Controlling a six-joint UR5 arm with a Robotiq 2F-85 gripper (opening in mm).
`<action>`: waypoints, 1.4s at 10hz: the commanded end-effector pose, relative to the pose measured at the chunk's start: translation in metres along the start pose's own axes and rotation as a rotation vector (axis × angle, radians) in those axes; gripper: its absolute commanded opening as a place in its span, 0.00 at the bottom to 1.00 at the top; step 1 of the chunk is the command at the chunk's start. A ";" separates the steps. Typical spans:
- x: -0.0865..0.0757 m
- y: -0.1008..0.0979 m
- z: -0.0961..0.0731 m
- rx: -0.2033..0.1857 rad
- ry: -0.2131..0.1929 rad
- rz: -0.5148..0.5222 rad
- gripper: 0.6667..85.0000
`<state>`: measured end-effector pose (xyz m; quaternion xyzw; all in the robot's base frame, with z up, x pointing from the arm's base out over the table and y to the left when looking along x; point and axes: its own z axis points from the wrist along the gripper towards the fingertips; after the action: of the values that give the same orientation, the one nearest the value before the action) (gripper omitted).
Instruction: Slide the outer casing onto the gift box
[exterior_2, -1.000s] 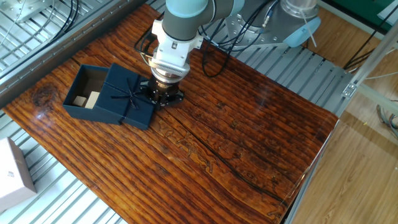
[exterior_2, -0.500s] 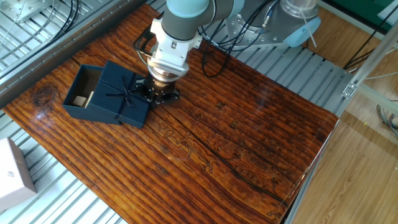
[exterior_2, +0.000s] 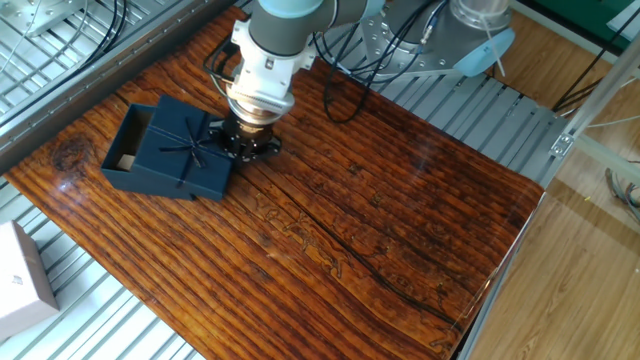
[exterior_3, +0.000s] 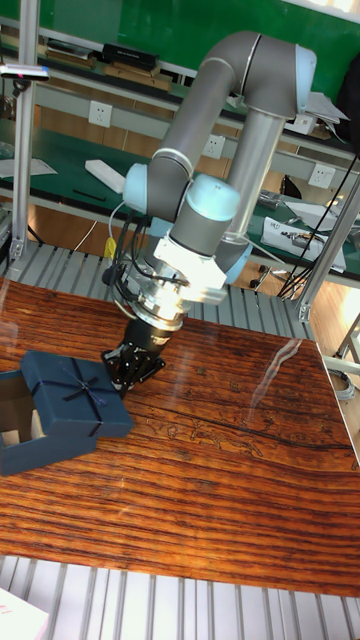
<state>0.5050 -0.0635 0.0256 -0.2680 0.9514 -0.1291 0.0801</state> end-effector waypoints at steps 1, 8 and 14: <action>0.000 -0.009 -0.008 -0.006 0.000 -0.002 0.01; 0.009 -0.038 -0.016 0.026 0.025 -0.055 0.01; 0.010 -0.017 0.003 -0.078 -0.006 0.040 0.01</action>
<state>0.5065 -0.0837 0.0356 -0.2656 0.9553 -0.1095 0.0691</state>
